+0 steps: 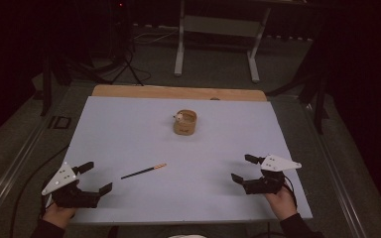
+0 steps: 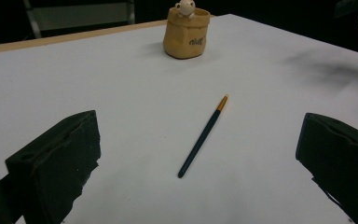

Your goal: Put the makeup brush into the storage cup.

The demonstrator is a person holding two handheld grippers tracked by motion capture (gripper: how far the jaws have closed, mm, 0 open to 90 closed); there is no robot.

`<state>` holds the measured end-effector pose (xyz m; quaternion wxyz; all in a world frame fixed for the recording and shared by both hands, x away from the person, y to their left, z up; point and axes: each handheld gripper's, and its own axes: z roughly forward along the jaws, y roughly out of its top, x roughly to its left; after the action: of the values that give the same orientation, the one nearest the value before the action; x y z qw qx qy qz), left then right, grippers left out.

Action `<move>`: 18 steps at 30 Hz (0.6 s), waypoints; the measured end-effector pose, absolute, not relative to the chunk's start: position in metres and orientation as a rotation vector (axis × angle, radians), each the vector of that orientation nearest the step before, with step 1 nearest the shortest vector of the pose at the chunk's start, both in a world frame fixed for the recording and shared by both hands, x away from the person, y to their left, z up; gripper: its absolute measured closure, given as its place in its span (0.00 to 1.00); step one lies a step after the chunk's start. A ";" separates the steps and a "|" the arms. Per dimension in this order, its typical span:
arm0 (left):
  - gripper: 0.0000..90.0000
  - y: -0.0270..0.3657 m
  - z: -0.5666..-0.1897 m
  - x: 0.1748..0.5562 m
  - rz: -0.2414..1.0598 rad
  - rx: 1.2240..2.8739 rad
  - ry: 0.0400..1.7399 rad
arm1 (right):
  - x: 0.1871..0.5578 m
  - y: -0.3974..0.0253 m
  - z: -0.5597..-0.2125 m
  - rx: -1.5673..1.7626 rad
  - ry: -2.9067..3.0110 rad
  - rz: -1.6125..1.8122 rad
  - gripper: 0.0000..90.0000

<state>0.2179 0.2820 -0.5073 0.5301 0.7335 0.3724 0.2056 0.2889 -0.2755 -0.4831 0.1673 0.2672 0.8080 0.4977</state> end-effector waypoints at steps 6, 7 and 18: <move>0.01 0.282 -0.507 0.218 0.486 1.747 0.894 | 0.288 -0.275 -0.483 0.762 2.298 1.419 0.15; 0.01 0.282 -0.507 0.218 0.485 1.745 0.894 | 0.288 -0.275 -0.483 0.762 2.298 1.420 0.15; 0.01 0.282 -0.503 0.221 0.433 1.689 0.963 | 0.289 -0.275 -0.484 0.768 2.294 1.405 0.15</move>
<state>0.2212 0.2819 -0.5028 0.5439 0.7115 0.4057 0.1824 0.2888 -0.2749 -0.4838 0.1713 0.2704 0.8079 0.4948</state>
